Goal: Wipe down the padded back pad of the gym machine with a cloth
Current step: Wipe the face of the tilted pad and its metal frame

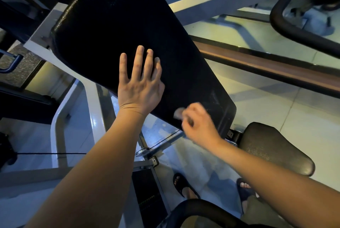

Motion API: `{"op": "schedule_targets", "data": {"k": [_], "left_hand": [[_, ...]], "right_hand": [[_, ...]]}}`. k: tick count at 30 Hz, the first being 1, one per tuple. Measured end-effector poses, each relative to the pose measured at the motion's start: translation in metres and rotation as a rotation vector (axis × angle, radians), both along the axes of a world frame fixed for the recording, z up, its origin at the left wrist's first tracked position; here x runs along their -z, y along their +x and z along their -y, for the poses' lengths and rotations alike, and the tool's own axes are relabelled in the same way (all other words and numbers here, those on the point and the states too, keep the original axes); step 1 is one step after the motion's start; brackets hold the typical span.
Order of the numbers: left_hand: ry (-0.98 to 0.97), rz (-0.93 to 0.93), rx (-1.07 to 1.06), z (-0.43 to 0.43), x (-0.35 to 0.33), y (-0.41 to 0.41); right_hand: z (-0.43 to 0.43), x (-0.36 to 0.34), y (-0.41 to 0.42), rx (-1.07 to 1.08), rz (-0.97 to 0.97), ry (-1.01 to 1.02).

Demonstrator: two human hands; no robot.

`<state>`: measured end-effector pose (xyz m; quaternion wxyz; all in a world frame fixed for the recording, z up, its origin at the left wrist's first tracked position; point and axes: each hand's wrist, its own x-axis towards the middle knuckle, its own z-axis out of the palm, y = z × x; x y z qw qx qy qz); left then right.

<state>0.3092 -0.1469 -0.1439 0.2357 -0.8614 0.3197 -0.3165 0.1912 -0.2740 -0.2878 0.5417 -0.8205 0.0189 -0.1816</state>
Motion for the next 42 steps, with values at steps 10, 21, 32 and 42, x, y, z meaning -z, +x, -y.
{"op": "schedule_targets", "data": {"k": [10, 21, 32, 42], "left_hand": [[0.018, -0.005, 0.002, -0.002, -0.001, 0.000], [0.023, -0.044, -0.021, -0.001, -0.004, -0.004], [0.043, -0.096, -0.063, 0.001, -0.007, -0.006], [0.046, -0.107, -0.061, 0.000, -0.006, -0.005]], "right_hand": [[-0.031, 0.013, -0.007, -0.113, -0.005, -0.111], [-0.016, 0.044, -0.007, -0.288, 0.117, -0.421], [0.021, 0.026, 0.009, 0.054, -0.102, -0.212], [0.008, 0.103, -0.065, -0.253, -0.411, -0.326]]}}
